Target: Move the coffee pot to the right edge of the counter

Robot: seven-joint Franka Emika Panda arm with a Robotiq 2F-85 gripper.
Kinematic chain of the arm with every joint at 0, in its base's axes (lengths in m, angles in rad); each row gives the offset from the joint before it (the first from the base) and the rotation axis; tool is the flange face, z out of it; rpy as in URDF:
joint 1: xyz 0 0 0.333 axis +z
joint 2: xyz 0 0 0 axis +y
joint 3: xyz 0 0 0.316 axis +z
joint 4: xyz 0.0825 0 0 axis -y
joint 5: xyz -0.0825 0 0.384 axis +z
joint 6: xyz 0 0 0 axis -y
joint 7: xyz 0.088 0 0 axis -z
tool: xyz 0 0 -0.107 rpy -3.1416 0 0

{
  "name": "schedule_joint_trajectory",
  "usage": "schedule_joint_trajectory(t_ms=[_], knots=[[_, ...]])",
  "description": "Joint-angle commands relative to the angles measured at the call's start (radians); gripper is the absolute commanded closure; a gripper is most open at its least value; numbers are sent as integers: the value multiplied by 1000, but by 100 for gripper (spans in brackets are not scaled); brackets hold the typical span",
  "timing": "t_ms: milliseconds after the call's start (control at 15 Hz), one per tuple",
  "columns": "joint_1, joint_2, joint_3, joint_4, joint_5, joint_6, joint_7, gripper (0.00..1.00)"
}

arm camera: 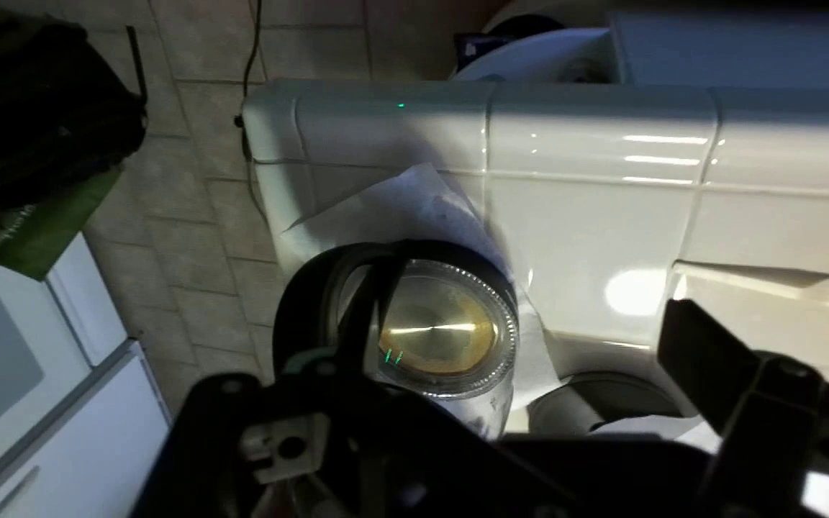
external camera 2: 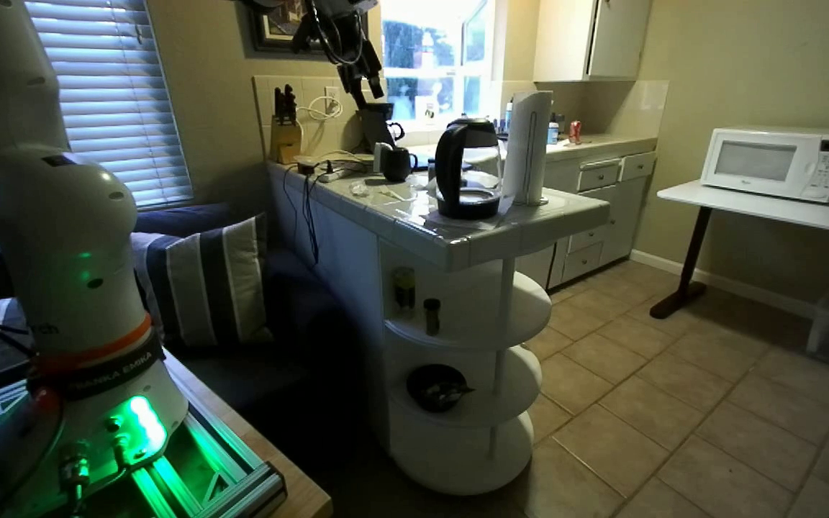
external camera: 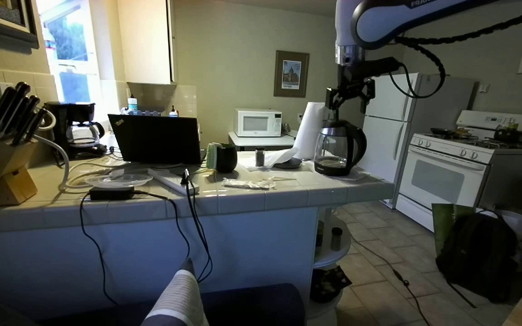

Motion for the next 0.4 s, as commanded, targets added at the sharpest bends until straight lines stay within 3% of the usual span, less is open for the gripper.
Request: schedule_joint_trajectory(t_ms=[0, 67, 133, 333], knots=[[-20, -29, -33, -12, 112, -2, -252, 0], [-24, -29, -42, -20, 133, 4, -316, 0], [-22, -17, -19, 2, 78, -2, -206, 0], [-31, -17, -33, -1, 102, -2, -290, 0]])
